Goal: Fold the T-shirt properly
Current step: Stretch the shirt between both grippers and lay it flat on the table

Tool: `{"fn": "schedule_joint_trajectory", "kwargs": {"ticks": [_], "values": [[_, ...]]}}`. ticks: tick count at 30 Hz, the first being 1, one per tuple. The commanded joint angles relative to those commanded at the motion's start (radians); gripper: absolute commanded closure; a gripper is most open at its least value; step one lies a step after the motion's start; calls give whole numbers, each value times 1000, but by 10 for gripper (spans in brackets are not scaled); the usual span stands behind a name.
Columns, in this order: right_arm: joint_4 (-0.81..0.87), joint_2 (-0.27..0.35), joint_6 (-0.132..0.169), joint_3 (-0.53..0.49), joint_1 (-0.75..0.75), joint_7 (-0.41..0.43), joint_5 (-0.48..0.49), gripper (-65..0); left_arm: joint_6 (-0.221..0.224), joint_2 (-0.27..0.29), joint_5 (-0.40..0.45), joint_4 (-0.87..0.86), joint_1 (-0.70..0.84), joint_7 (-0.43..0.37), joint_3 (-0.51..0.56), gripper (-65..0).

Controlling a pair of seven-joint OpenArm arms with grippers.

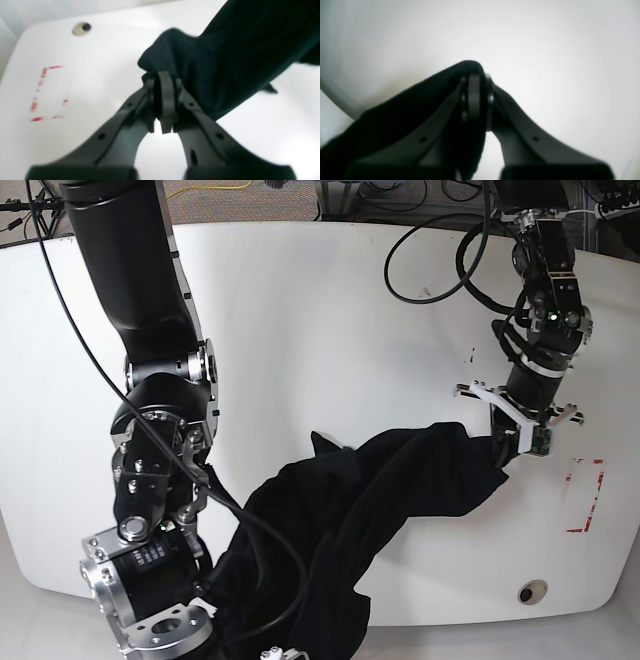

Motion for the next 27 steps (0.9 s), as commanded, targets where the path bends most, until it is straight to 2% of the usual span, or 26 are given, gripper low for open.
{"fn": "schedule_joint_trajectory", "kwargs": {"ticks": [3,6,11,15,19,27], "values": [[-41,20,0,31,0,2,9,0,-2,-3,0,5,-28,0,-48,0],[-109,23,2,69,2,6,9,0,-2,-35,0,3,-68,0,-107,0],[-203,23,2,109,21,25,9,0,-2,-71,2,-2,-150,3,-132,0],[-310,26,0,129,40,52,3,0,0,-100,2,-3,-262,75,-137,0],[-399,40,-3,137,83,74,9,0,0,-106,3,-5,-382,146,-138,0],[-526,40,2,157,210,77,9,0,0,-114,6,-3,-594,178,-135,0]]}}
